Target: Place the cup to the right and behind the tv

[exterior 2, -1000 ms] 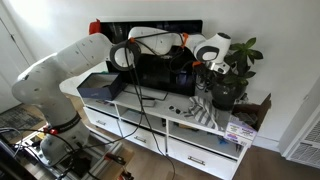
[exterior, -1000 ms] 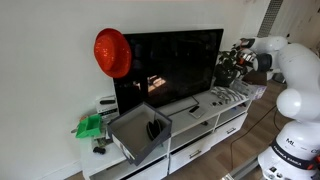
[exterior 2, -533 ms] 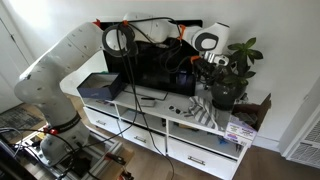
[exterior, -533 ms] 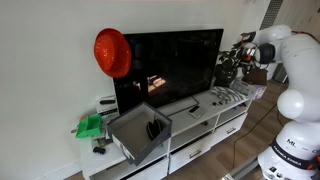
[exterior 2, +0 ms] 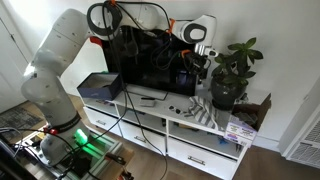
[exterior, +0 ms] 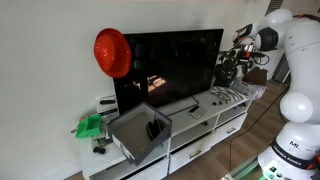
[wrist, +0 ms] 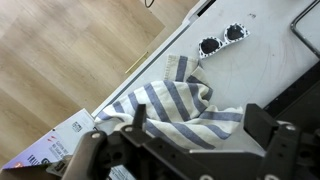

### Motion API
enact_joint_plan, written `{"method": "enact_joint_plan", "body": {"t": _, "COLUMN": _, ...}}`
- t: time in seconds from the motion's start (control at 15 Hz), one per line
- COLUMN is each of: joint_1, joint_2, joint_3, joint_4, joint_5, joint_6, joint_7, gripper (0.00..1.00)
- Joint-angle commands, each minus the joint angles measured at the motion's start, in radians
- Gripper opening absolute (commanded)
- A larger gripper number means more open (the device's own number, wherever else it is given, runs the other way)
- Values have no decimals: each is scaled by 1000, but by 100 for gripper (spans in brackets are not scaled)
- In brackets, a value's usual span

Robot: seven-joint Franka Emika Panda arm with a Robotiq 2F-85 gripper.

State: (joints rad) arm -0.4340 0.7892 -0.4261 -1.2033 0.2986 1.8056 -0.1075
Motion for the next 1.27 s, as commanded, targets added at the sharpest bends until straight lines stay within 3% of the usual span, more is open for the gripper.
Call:
{"method": "enact_joint_plan", "body": {"t": 0.0, "joint_1": 91, "joint_2": -148, "joint_3": -31, "joint_4": -242, "joint_5": -34, "joint_6": 140, "joint_7": -34, "gripper": 100}}
{"method": "enact_joint_plan", "body": {"t": 0.4, "joint_1": 222, "joint_2": -310, "joint_3": -55, "joint_4": -522, "joint_5": -38, "joint_6": 354, "joint_7": -18, "gripper": 100}}
{"method": "enact_joint_plan", "body": {"t": 0.47, "joint_1": 174, "joint_2": -355, "joint_3": 32, "joint_4": -567, "joint_5": -104, "joint_6": 388, "joint_7": 32, "gripper": 100}}
{"method": "enact_joint_plan", "body": {"t": 0.73, "joint_1": 221, "joint_2": -473, "joint_3": 67, "joint_4": -760, "joint_5": -229, "joint_6": 472, "joint_7": 125, "gripper": 100}}
{"method": "enact_joint_plan", "body": {"t": 0.8, "joint_1": 159, "joint_2": -369, "joint_3": 97, "joint_4": -610, "joint_5": -187, "joint_6": 418, "joint_7": 91, "gripper": 100}}
{"method": "enact_joint_plan", "body": {"t": 1.0, "joint_1": 186, "joint_2": -430, "joint_3": 104, "joint_4": -705, "joint_5": -220, "joint_6": 446, "joint_7": 121, "gripper": 100}}
{"method": "enact_joint_plan", "body": {"t": 1.2, "joint_1": 186, "joint_2": -442, "joint_3": 102, "joint_4": -719, "joint_5": -221, "joint_6": 448, "joint_7": 120, "gripper": 100}}
